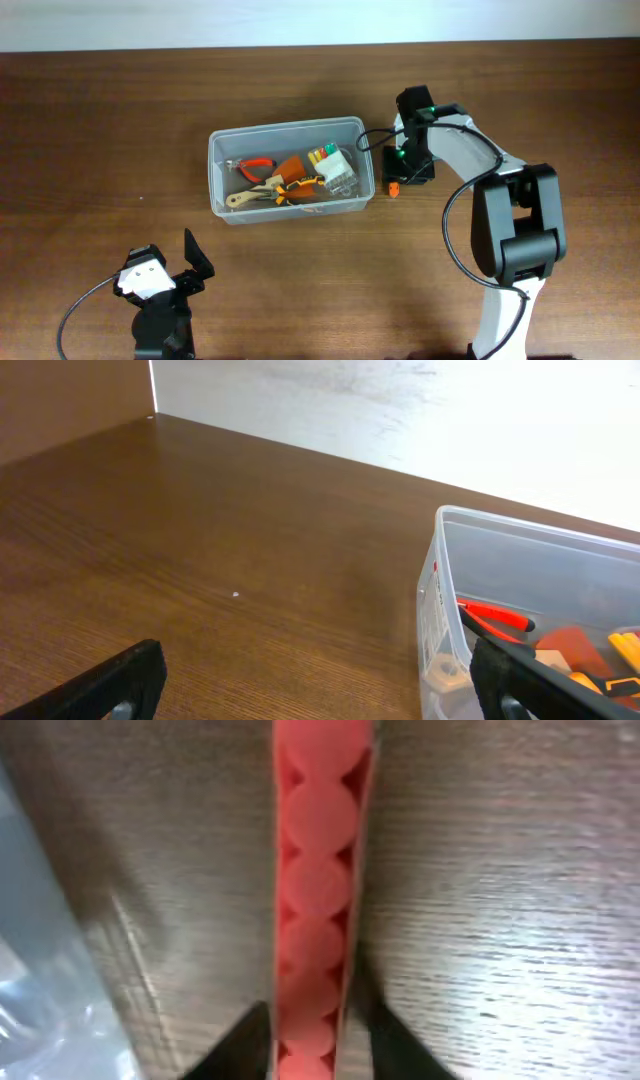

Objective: Pack container
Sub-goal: 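Lift the orange strip into the container and release it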

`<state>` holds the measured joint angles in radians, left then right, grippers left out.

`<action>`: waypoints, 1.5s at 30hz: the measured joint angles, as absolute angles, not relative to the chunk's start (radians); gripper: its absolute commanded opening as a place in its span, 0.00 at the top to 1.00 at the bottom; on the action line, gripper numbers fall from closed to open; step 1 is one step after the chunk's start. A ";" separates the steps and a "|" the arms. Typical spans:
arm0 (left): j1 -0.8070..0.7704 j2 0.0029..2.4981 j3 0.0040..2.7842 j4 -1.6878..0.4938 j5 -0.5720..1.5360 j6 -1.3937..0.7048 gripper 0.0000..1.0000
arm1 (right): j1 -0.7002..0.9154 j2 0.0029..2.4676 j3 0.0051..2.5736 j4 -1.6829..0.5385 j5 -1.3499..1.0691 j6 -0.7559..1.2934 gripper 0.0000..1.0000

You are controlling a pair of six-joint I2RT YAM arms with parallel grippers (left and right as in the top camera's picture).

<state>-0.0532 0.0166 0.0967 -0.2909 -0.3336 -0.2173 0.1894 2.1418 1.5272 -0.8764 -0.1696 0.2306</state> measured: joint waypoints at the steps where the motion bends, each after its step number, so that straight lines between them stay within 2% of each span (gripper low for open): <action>1: -0.053 0.017 0.097 -0.291 -0.334 -0.217 0.01 | 0.188 2.142 1.526 -0.875 -0.164 0.233 0.87; 4: -0.053 0.017 0.097 -0.290 -0.334 -0.217 0.01 | 0.184 2.142 1.529 -0.886 -0.157 0.240 0.96; 8: -0.053 0.017 0.097 -0.290 -0.334 -0.217 0.01 | 0.157 2.145 1.613 -1.046 -0.149 0.239 0.96; 12: -0.053 0.017 0.097 -0.291 -0.334 -0.217 0.01 | 0.131 2.136 1.889 -1.214 -0.147 0.205 0.96; 13: -0.053 0.017 0.097 -0.291 -0.333 -0.217 0.01 | 0.140 2.112 2.044 -1.256 -0.168 0.155 0.96; 18: -0.053 0.017 0.097 -0.291 -0.334 -0.217 0.01 | 0.286 2.019 2.311 -1.336 -0.211 -0.084 0.96; 21: -0.053 0.017 0.097 -0.291 -0.333 -0.217 0.01 | 0.440 1.998 2.317 -1.340 -0.235 -0.288 0.96; 25: -0.053 0.017 0.097 -0.291 -0.334 -0.217 0.01 | 0.556 2.059 2.216 -1.289 -0.245 -0.588 0.96; 29: -0.053 0.017 0.097 -0.291 -0.334 -0.217 0.01 | 0.572 2.156 2.069 -1.149 -0.242 -0.872 0.96; 33: -0.053 0.017 0.097 -0.291 -0.334 -0.217 0.01 | 0.566 2.216 1.977 -0.984 -0.208 -0.997 0.96; 34: -0.053 0.017 0.097 -0.291 -0.334 -0.217 0.01 | 0.562 2.232 1.969 -0.950 -0.199 -1.023 0.88; 35: -0.053 0.017 0.097 -0.291 -0.334 -0.217 0.01 | 0.558 2.241 1.967 -0.926 -0.196 -1.035 0.57; 36: -0.053 0.017 0.097 -0.291 -0.334 -0.217 0.01 | 0.556 2.244 1.967 -0.913 -0.193 -1.046 0.01; 41: -0.053 0.017 0.097 -0.291 -0.334 -0.217 0.01 | 0.553 2.245 1.967 -0.868 -0.183 -0.983 0.02; 45: -0.053 0.017 0.097 -0.291 -0.334 -0.217 0.01 | 0.553 2.239 2.008 -0.963 -0.177 -0.750 0.02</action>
<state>-0.0532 0.0166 0.0967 -0.2909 -0.3336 -0.2173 0.5533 2.2395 2.0075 -0.9627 -0.1768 -0.7502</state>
